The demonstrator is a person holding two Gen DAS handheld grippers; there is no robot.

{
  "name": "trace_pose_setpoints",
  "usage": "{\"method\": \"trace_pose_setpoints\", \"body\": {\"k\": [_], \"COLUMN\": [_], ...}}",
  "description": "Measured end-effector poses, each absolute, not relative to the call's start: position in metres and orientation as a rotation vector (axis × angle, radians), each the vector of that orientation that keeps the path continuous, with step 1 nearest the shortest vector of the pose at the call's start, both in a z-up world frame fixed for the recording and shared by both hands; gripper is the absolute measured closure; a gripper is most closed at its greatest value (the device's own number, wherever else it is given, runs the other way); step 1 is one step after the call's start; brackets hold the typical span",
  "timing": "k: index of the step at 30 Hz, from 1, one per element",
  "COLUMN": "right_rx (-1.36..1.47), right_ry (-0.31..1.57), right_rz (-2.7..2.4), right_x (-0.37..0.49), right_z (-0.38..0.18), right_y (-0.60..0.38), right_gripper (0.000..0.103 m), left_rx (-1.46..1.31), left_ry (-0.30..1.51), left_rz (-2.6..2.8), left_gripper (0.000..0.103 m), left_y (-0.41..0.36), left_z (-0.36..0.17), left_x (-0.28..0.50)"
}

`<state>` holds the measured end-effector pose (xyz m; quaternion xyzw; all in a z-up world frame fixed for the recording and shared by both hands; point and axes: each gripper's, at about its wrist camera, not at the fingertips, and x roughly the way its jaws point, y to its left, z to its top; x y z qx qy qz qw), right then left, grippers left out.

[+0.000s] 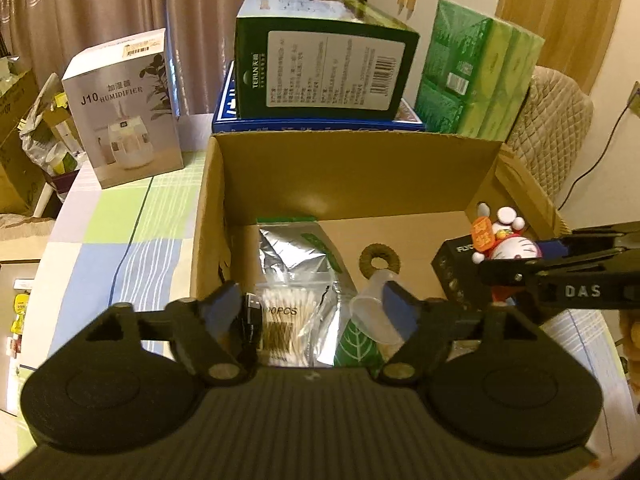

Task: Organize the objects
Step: 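Lower the swab bag and Doraemon figure into the box and open both tools, then withdraw both tools from the box back over the plug and toy car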

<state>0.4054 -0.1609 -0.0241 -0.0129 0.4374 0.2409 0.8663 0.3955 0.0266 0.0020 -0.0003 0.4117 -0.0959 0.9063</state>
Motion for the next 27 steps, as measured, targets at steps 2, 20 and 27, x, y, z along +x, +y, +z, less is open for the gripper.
{"method": "trace_pose_setpoints", "body": {"k": [2, 20, 27], "right_rx": [-0.026, 0.057, 0.057], "right_ry": [0.915, 0.894, 0.846], "right_rz": [0.502, 0.515, 0.508], "right_x": [0.404, 0.411, 0.404], "right_z": [-0.022, -0.033, -0.023], "right_y": [-0.162, -0.167, -0.179], "right_gripper": [0.061, 0.038, 0.037], "left_rx": [0.007, 0.05, 0.047], "left_ry": [0.835, 0.84, 0.835], "left_rz": [-0.206, -0.215, -0.21], "left_gripper": [0.021, 0.015, 0.015], "left_y": [0.026, 0.022, 0.026], "left_z": [0.006, 0.006, 0.005], "left_x": [0.392, 0.387, 0.38]}}
